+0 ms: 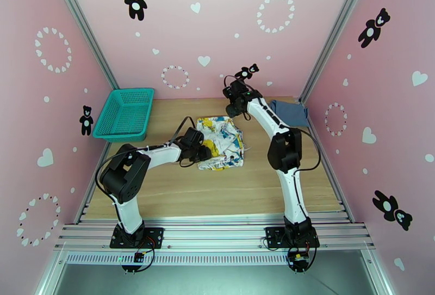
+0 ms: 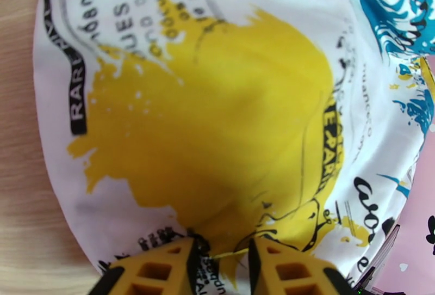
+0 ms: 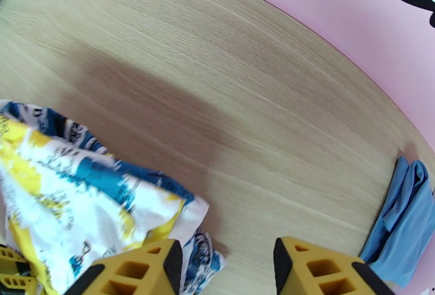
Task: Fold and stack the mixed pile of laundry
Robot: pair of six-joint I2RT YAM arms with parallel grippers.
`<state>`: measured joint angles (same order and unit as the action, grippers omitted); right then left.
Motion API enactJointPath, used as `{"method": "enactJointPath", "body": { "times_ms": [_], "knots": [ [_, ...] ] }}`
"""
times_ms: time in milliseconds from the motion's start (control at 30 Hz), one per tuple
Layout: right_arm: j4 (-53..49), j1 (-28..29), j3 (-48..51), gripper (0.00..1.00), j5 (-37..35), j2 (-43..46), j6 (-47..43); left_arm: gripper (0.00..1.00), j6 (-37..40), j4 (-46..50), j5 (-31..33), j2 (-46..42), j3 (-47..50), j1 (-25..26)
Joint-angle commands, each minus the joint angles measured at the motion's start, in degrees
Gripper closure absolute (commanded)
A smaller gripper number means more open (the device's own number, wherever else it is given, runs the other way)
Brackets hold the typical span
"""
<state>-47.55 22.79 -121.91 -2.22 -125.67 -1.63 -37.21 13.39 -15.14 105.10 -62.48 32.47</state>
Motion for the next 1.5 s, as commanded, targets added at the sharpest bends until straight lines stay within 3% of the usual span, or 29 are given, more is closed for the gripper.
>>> {"method": "enactJointPath", "body": {
  "times_ms": [0,133,267,533,700,800,900,1267,1467],
  "knots": [
    [2.3,2.4,9.8,0.53,9.3,11.0,8.1,0.66,3.2,4.3,2.1,-4.2,-4.9,0.2],
    [8.2,7.2,22.7,0.54,13.4,16.1,14.6,0.66,4.1,5.5,2.4,-3.6,-6.7,0.4],
    [10.3,7.9,26.9,0.61,13.1,13.2,18.6,0.66,3.3,3.8,2.8,-2.8,-5.4,0.4],
    [8.8,6.7,19.1,0.75,8.4,2.0,16.3,0.68,2.2,0.4,3.3,0.3,-2.3,0.3],
    [8.4,4.3,14.9,0.76,7.7,-0.8,15.7,0.69,1.6,-1.0,3.0,1.7,-0.7,0.4],
    [8.1,2.8,13.4,0.74,7.6,-1.6,15.9,0.69,1.8,-0.8,3.0,2.1,-0.7,0.4],
    [9.0,1.4,12.4,0.66,8.3,-2.6,16.2,0.69,1.9,-0.6,2.9,2.4,-0.8,0.3],
    [4.7,0.0,-0.2,0.61,3.5,-16.6,13.1,0.70,2.3,0.5,2.1,2.3,-1.8,0.3],
    [2.6,0.0,0.0,0.52,6.4,-9.7,13.8,0.65,4.5,4.5,3.6,-1.5,-5.0,0.3]
  ]
}}
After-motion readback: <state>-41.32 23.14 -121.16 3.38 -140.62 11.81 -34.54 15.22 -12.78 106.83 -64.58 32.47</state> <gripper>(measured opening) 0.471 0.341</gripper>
